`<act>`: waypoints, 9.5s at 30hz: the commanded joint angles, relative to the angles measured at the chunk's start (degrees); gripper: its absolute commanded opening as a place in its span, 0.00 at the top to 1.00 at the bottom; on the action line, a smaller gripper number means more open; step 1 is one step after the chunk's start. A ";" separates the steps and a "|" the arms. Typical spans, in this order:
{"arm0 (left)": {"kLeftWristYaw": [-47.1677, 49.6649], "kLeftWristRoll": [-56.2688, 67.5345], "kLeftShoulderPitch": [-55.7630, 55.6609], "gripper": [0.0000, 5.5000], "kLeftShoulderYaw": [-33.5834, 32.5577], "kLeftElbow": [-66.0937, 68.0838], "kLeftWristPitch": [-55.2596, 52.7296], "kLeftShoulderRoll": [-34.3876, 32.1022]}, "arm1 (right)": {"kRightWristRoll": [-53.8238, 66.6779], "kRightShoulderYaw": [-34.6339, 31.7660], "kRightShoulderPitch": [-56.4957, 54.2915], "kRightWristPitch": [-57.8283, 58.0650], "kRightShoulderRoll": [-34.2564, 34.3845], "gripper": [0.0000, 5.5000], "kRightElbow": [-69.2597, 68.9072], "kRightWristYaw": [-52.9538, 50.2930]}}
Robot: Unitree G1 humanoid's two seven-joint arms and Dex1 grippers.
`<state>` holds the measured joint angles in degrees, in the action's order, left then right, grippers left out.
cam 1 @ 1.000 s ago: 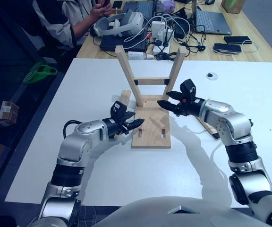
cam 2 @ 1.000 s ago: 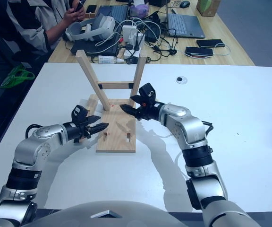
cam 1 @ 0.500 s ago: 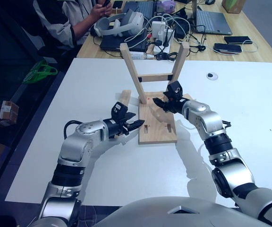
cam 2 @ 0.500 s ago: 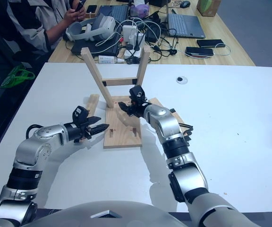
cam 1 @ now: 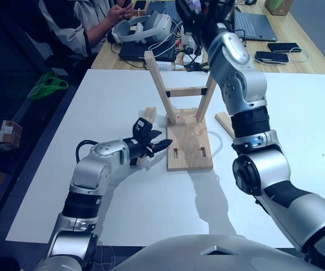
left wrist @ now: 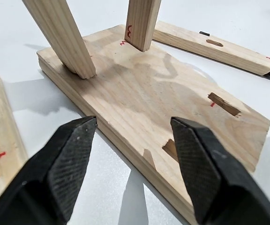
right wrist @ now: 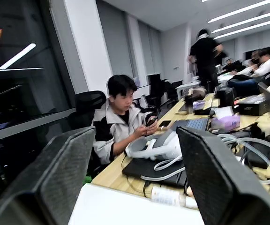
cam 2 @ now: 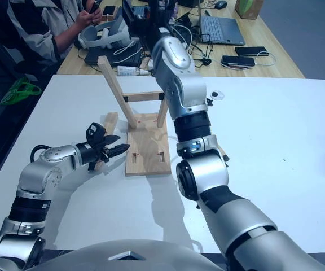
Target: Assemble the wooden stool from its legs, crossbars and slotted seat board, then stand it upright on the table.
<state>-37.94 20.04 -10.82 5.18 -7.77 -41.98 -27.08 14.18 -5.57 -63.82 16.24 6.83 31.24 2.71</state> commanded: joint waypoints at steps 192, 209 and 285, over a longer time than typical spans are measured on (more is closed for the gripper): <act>38.23 -72.98 -27.02 0.34 18.18 0.32 50.72 -3.59 | 7.01 9.63 28.94 30.79 -18.81 0.77 -58.25 10.42; 30.87 -75.70 -22.36 0.39 18.55 2.51 55.28 -6.49 | 5.22 15.41 36.00 35.86 -26.10 0.77 -63.94 14.97; 21.79 3.49 -0.52 0.93 -21.54 21.40 36.41 22.14 | 25.88 -0.23 50.15 27.93 -12.91 0.44 -52.43 16.29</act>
<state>-16.43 24.42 -12.31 -16.77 12.69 -5.36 -4.35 39.54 -5.87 -13.82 44.04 -5.50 -21.58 19.25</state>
